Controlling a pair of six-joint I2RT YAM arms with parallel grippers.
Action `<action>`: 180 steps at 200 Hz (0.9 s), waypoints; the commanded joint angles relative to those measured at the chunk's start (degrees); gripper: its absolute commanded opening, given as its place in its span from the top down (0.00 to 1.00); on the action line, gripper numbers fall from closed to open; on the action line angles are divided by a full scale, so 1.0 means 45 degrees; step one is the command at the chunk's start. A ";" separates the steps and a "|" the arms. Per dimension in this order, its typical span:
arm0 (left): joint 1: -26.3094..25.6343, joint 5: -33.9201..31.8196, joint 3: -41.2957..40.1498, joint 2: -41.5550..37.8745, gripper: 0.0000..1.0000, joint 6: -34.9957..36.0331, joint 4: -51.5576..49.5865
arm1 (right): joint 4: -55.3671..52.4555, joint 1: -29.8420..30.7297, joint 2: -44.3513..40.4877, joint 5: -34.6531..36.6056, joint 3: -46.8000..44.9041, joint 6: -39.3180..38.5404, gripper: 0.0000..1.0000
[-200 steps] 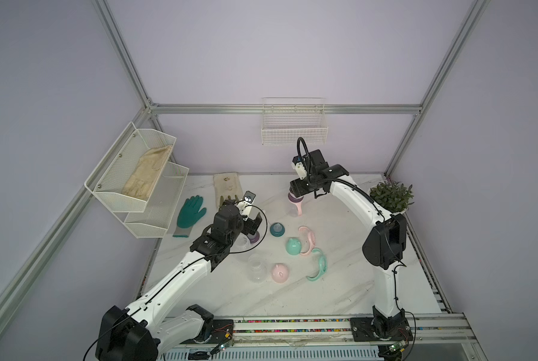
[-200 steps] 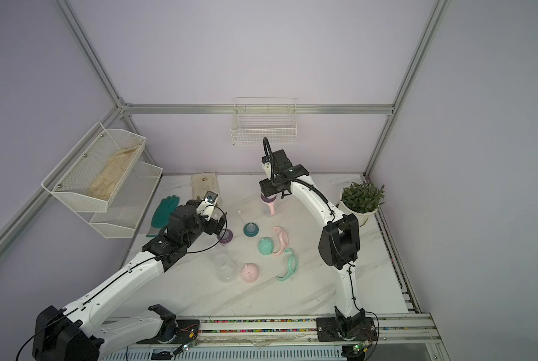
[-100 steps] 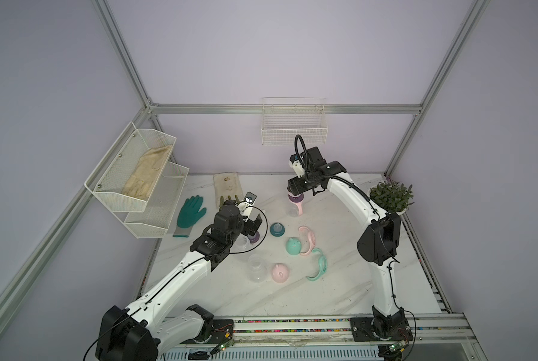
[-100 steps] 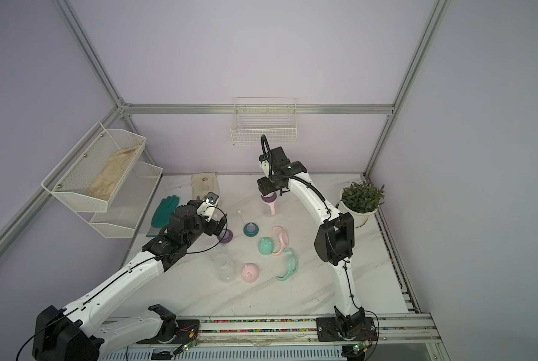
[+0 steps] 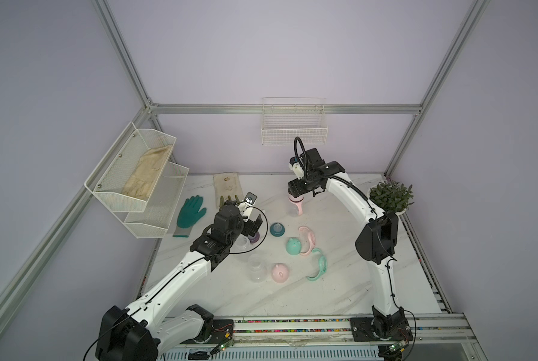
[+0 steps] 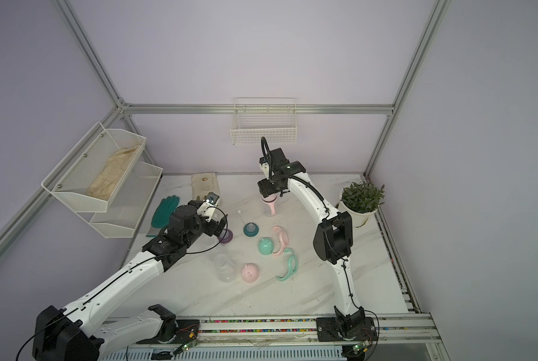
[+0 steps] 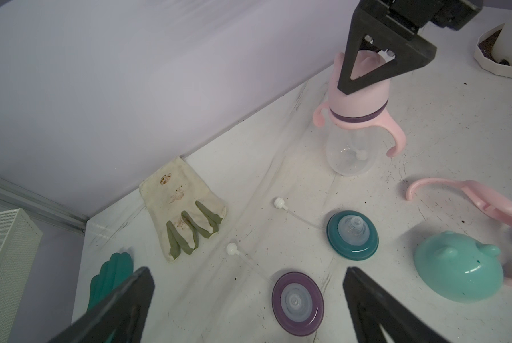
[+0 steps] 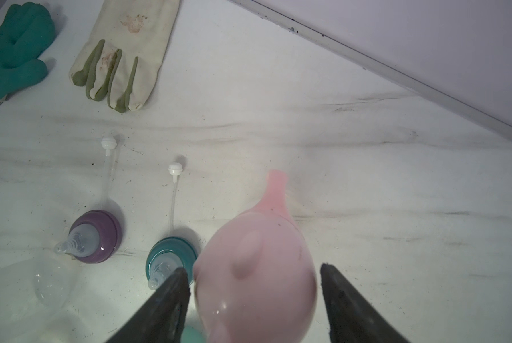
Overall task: Assemble the baby bottles
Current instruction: Close the lid on the baby bottle.
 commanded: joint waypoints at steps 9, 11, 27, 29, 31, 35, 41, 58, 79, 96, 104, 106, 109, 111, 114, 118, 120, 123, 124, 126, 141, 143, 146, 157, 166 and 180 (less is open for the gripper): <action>0.0049 0.0200 0.1032 0.0111 0.00 0.0207 0.0219 | -0.0190 -0.0100 0.0034 -0.0026 0.0266 -0.0302 0.27; 0.0054 0.0213 0.1035 0.0118 0.00 0.0214 0.0217 | -0.0187 -0.0088 0.0034 -0.0027 0.0266 -0.0304 0.27; 0.0049 0.0218 0.1036 0.0160 0.00 0.0208 0.0213 | -0.0186 -0.0104 0.0015 -0.0020 0.0247 -0.0303 0.27; 0.0049 0.0218 0.1040 0.0160 0.00 0.0214 0.0210 | -0.0171 -0.0104 0.0014 -0.0020 0.0232 -0.0305 0.27; 0.0058 0.0223 0.1051 0.0175 0.00 0.0206 0.0209 | -0.0172 -0.0104 0.0014 -0.0020 0.0238 -0.0310 0.27; 0.0052 0.0231 0.1055 0.0179 0.00 0.0204 0.0204 | -0.0129 -0.0098 -0.0011 -0.0031 0.0209 -0.0306 0.27; 0.0049 0.0247 0.1055 0.0199 0.00 0.0203 0.0212 | -0.0082 -0.0097 -0.0053 -0.0047 0.0171 -0.0305 0.27; 0.0048 0.0275 0.1108 0.0323 0.00 0.0177 0.0250 | 0.0312 -0.0092 -0.0397 -0.0327 -0.0078 -0.0441 0.27; 0.0069 0.0099 0.1276 0.0591 0.00 -0.0347 0.0487 | 0.1610 -0.0101 -0.1246 -0.0507 -0.1035 -0.0422 0.27; 0.0106 0.0215 0.1515 0.0847 0.00 -0.0853 0.0677 | 0.2973 -0.0142 -0.2014 -0.0801 -0.2091 -0.0388 0.27; 0.0108 0.0351 0.1608 0.0962 0.00 -0.1011 0.0850 | 0.3652 -0.0209 -0.2355 -0.1058 -0.2630 -0.0347 0.27; 0.0117 0.0417 0.1628 0.1000 0.00 -0.1057 0.0892 | 0.3806 -0.0233 -0.2458 -0.1120 -0.2778 -0.0340 0.27; 0.0130 0.0484 0.1676 0.1041 0.00 -0.1102 0.0950 | 0.4066 -0.0267 -0.2573 -0.1222 -0.2966 -0.0300 0.27; 0.0128 0.0572 0.1689 0.1078 0.00 -0.1129 0.0995 | 0.4227 -0.0277 -0.2644 -0.1292 -0.3101 -0.0289 0.27; 0.0127 0.0660 0.1740 0.1122 0.00 -0.1155 0.1037 | 0.4457 -0.0309 -0.2760 -0.1397 -0.3273 -0.0259 0.27; 0.0127 0.0790 0.1801 0.1205 0.00 -0.1206 0.1086 | 0.4725 -0.0362 -0.2897 -0.1575 -0.3491 -0.0239 0.27; 0.0127 0.0864 0.1837 0.1237 0.00 -0.1218 0.1141 | 0.4889 -0.0398 -0.2945 -0.1669 -0.3579 -0.0230 0.27; 0.0127 0.0965 0.1868 0.1298 0.00 -0.1237 0.1209 | 0.5095 -0.0429 -0.3051 -0.1813 -0.3760 -0.0206 0.27; 0.0127 0.1001 0.1882 0.1315 0.00 -0.1259 0.1243 | 0.5159 -0.0442 -0.3071 -0.1851 -0.3798 -0.0197 0.27; 0.0127 0.1053 0.1901 0.1357 0.00 -0.1285 0.1293 | 0.5291 -0.0462 -0.3140 -0.1928 -0.3929 -0.0166 0.27; 0.0129 0.1377 0.2035 0.1695 0.00 -0.1425 0.1896 | 0.6312 -0.0669 -0.3551 -0.2554 -0.4621 0.0077 0.27; 0.0127 0.1426 0.2062 0.1754 0.00 -0.1444 0.1969 | 0.6414 -0.0685 -0.3592 -0.2651 -0.4701 0.0103 0.28; 0.0127 0.1501 0.2111 0.1809 0.00 -0.1475 0.2071 | 0.6496 -0.0728 -0.3650 -0.2775 -0.4803 0.0141 0.28; 0.0127 0.1698 0.2315 0.2169 0.00 -0.1502 0.2422 | 0.7235 -0.0900 -0.3819 -0.3155 -0.5180 0.0319 0.30; 0.0127 0.1760 0.2547 0.2522 0.00 -0.1563 0.2588 | 0.7618 -0.1022 -0.3899 -0.3319 -0.5466 0.0386 0.33; 0.0137 0.1734 0.2948 0.3126 0.00 -0.1645 0.2897 | 0.8113 -0.1236 -0.3905 -0.3598 -0.5848 0.0434 0.38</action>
